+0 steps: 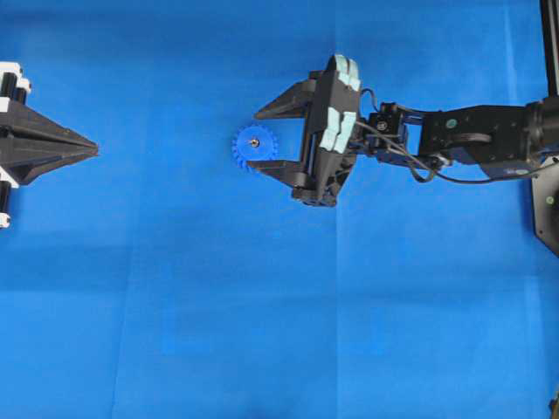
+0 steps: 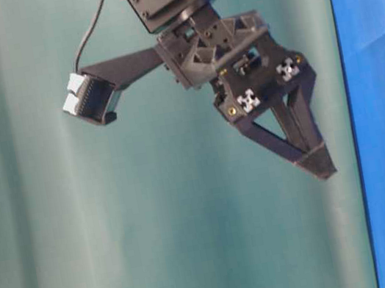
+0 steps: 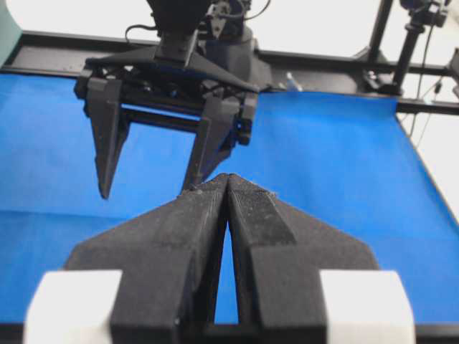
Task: Insert the shaft placed at a random location into the center hole of the small gear at another random location.
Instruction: 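Open the right gripper, release the shaft, and raise away from the gear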
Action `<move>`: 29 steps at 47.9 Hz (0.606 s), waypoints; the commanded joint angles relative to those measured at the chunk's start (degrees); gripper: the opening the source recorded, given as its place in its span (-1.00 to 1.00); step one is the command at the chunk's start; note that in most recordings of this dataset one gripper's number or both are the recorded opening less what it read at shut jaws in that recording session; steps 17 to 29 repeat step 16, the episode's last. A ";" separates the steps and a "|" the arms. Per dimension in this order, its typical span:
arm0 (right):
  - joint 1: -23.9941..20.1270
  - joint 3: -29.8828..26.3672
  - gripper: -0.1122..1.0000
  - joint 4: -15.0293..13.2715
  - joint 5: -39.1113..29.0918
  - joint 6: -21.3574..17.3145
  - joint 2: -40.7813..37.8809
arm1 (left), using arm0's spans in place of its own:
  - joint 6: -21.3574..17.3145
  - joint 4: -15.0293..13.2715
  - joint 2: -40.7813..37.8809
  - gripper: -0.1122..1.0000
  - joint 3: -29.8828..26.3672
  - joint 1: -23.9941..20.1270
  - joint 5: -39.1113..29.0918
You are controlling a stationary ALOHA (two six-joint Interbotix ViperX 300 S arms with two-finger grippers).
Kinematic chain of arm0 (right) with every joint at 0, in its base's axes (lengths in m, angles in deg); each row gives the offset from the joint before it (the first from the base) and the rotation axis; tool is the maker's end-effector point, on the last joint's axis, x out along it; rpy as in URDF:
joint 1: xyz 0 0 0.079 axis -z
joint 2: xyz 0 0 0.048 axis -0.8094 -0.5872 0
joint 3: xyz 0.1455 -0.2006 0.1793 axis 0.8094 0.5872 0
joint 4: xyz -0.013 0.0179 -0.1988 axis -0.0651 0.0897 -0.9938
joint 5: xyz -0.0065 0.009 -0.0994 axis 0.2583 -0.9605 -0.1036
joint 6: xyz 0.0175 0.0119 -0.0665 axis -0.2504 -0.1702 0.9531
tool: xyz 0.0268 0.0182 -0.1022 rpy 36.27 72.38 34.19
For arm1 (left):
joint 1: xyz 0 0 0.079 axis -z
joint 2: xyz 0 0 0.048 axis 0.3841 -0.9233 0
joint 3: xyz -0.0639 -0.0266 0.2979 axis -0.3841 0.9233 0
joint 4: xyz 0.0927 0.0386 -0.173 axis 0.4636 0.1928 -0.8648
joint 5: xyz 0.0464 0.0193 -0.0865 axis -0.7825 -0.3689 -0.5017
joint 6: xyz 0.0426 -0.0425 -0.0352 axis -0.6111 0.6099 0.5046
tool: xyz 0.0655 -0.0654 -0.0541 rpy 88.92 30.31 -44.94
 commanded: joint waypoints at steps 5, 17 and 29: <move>-0.26 1.49 0.62 0.09 0.26 -0.09 3.69 | 0.18 0.09 -0.26 -0.79 -0.62 0.18 0.26; -0.70 5.01 0.62 0.09 0.35 -0.09 6.42 | 0.26 0.09 -0.18 -0.79 -0.62 0.18 0.26; -0.70 5.01 0.62 0.09 0.35 -0.09 6.42 | 0.26 0.09 -0.18 -0.79 -0.62 0.18 0.26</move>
